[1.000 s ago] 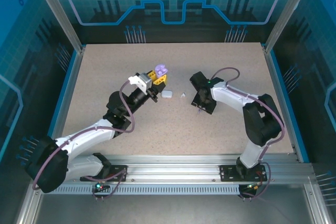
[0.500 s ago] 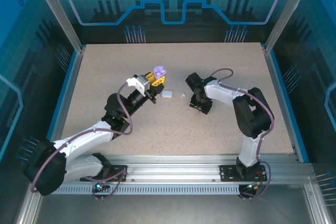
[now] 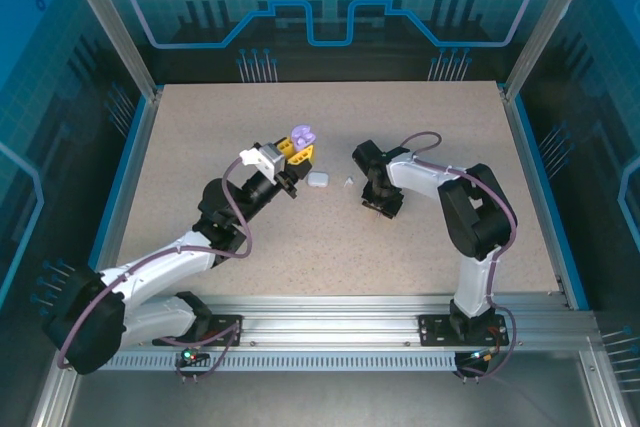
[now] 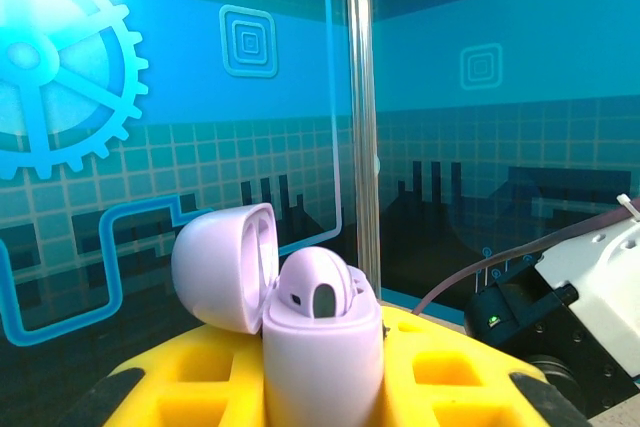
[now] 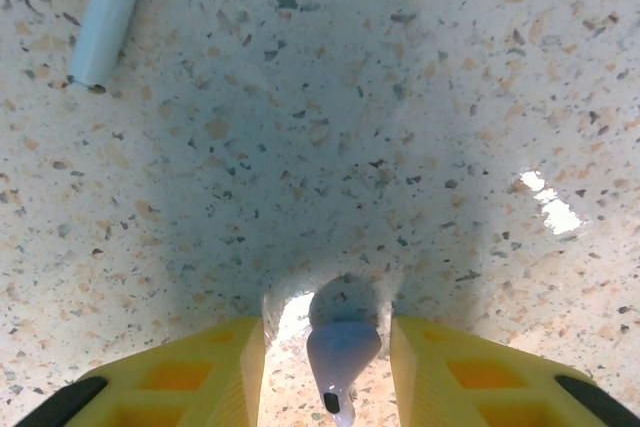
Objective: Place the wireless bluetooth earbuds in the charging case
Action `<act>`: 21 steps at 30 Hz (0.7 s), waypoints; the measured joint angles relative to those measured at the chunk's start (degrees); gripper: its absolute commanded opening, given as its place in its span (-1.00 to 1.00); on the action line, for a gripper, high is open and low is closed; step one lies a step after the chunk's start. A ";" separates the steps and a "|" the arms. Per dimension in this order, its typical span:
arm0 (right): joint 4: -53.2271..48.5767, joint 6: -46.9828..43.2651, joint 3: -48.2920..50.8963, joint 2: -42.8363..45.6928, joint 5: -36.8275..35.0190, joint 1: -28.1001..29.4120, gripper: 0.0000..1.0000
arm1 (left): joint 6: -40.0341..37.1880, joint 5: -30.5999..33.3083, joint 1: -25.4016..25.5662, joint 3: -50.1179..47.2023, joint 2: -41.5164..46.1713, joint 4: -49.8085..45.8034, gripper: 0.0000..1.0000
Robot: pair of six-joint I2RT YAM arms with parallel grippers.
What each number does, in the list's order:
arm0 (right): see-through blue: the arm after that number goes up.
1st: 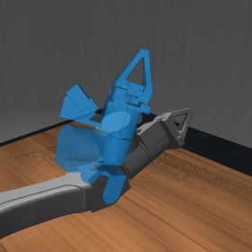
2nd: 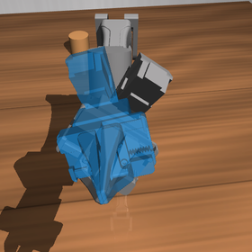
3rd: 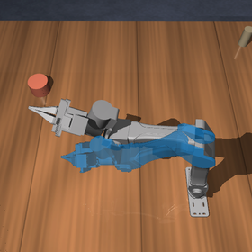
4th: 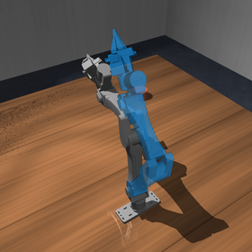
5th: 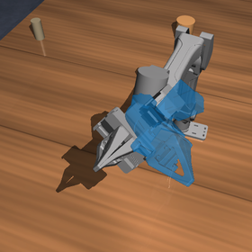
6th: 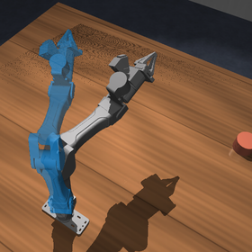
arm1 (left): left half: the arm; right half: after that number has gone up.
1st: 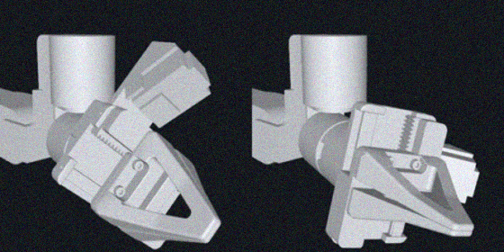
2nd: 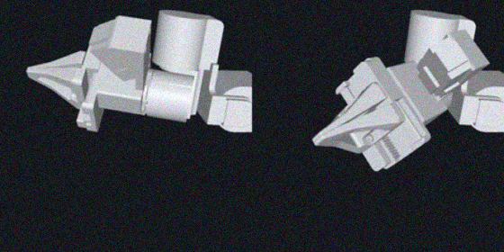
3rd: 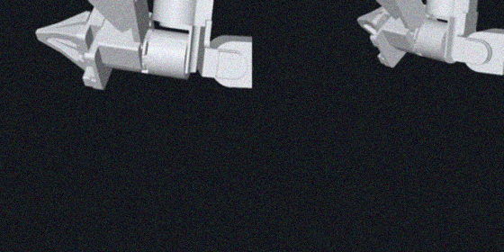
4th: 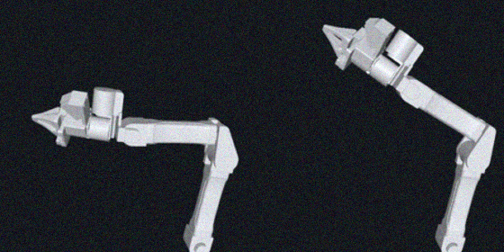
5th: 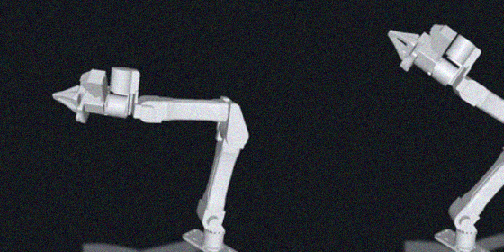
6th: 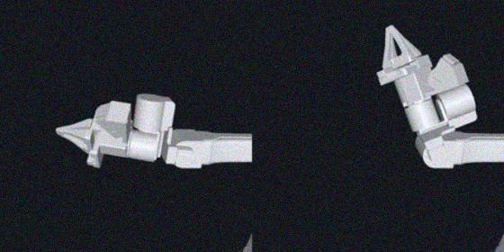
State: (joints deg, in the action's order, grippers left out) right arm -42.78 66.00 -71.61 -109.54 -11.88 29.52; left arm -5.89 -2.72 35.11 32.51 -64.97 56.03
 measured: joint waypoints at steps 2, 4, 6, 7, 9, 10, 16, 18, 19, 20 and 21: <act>0.20 -0.35 0.04 0.00 0.00 -0.11 -0.34 | 0.00 0.00 0.00 0.00 0.11 -0.02 -1.00; 0.39 -0.76 0.09 0.00 0.00 -0.28 -0.36 | 0.00 0.00 0.00 0.00 0.17 -0.02 -1.00; 0.48 -1.57 0.17 0.00 0.13 -0.33 -0.43 | 0.00 0.00 0.00 0.00 0.22 -0.02 -1.00; 0.70 -1.95 0.17 0.00 0.15 -0.33 -0.44 | 0.00 0.00 0.00 0.00 0.22 -0.02 -1.00; 0.96 -3.04 0.26 0.00 0.20 -0.33 -0.46 | 0.00 0.00 0.00 0.00 0.22 -0.04 -1.00; 1.05 -3.87 0.28 0.00 0.26 -0.33 -0.47 | 0.00 0.00 0.00 0.00 0.22 -0.04 -1.00; 1.97 -9.64 0.55 0.11 0.57 -0.33 -0.57 | 0.00 -0.02 0.00 0.00 0.76 -0.37 -1.00; 2.29 -11.52 0.81 0.33 0.57 -0.33 -0.57 | -0.02 -0.02 0.00 0.00 0.98 -0.39 -1.00; 2.40 -12.44 0.92 0.35 0.55 -0.33 -0.58 | 0.00 -0.02 0.00 0.00 1.01 -0.42 -1.00; 2.56 -13.20 1.01 0.44 0.55 -0.33 -0.57 | -0.02 -0.02 0.00 0.00 1.01 -0.48 -1.00; 2.69 -13.84 1.14 0.52 0.55 -0.33 -0.53 | -0.02 -0.02 0.00 0.00 1.01 -0.50 -1.00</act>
State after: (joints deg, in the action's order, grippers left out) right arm -40.10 52.16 -70.48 -109.01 -11.33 29.19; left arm -5.91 -2.74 35.11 32.51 -63.96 55.53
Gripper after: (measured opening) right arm 0.213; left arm 0.229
